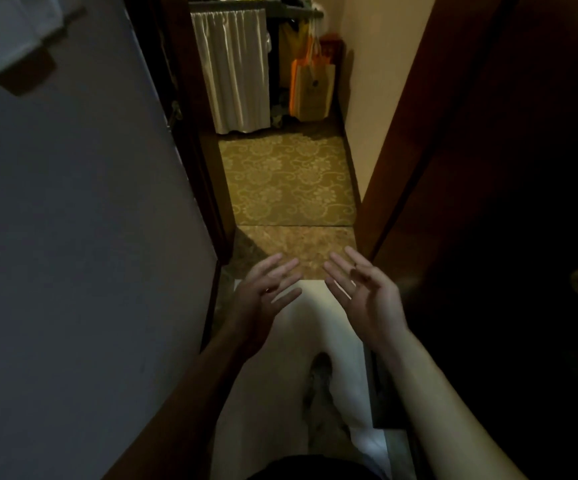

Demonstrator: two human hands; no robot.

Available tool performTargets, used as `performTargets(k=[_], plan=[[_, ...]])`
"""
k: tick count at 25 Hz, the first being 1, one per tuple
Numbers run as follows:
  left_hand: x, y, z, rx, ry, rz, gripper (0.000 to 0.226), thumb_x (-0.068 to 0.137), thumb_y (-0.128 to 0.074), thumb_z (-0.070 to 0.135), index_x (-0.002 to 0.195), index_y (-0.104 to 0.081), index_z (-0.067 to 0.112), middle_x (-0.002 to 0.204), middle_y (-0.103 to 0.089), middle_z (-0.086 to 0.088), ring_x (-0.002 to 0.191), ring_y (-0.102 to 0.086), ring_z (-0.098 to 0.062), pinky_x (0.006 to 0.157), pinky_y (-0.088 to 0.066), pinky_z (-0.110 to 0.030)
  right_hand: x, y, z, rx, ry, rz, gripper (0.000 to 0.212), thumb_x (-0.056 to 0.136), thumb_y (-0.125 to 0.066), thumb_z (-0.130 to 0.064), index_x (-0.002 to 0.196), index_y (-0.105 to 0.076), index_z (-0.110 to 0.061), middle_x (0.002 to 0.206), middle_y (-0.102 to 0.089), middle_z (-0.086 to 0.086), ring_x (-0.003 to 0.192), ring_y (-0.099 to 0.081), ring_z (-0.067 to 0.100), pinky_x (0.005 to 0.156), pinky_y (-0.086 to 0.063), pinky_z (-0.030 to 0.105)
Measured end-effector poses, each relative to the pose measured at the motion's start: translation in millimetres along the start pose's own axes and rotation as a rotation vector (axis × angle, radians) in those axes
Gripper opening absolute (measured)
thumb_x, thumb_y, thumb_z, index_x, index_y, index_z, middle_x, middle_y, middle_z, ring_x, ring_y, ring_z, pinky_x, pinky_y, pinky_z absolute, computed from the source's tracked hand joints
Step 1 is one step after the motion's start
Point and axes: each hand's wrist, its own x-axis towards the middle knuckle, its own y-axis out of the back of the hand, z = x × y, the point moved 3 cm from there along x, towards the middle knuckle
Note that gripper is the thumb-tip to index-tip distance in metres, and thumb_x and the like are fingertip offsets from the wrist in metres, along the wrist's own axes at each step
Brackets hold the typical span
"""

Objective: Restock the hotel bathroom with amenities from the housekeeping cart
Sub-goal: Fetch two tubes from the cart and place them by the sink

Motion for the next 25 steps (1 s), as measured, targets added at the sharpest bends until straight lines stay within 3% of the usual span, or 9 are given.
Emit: performTargets(k=[4,10,14,25], plan=[[86,-13,21,-0.024,-0.032,0.025,0.036,0.097,-0.042,-0.004,0.124,-0.059,0.014,0.126,-0.071,-0.013,0.116,-0.068,-0.028,0.091,-0.052,-0.04,102,-15,-20,0.03,-0.045,-0.041,0.032,0.103,-0.044,-0.015,0.13,-0.059,-0.012,0.125,-0.071,0.011,0.117,-0.068,0.028,0.099,-0.049,0.04],[232,-55,79,-0.026,-0.07,0.116,0.036,0.102,-0.04,0.006,0.134,-0.054,0.013,0.125,-0.072,-0.011,0.116,-0.069,-0.027,0.096,-0.052,-0.041,274,-54,-81,0.067,-0.127,-0.119,0.035,0.103,-0.039,-0.012,0.131,-0.06,-0.011,0.126,-0.071,0.013,0.115,-0.069,0.028,0.099,-0.05,0.041],[310,-91,109,-0.043,-0.063,0.082,0.039,0.101,-0.038,0.004,0.136,-0.053,0.011,0.13,-0.069,-0.015,0.121,-0.065,-0.03,0.1,-0.05,-0.044,344,-71,-124,0.065,-0.12,-0.15,0.037,0.102,-0.04,-0.011,0.134,-0.058,-0.01,0.125,-0.071,0.012,0.117,-0.068,0.028,0.097,-0.05,0.041],[558,-142,163,-0.076,-0.009,0.057,0.041,0.097,-0.036,-0.001,0.133,-0.054,0.009,0.129,-0.068,-0.017,0.119,-0.066,-0.034,0.096,-0.052,-0.044,562,-97,-213,0.071,-0.09,-0.072,0.038,0.104,-0.038,-0.016,0.138,-0.054,-0.012,0.128,-0.068,0.012,0.118,-0.067,0.027,0.096,-0.05,0.038]])
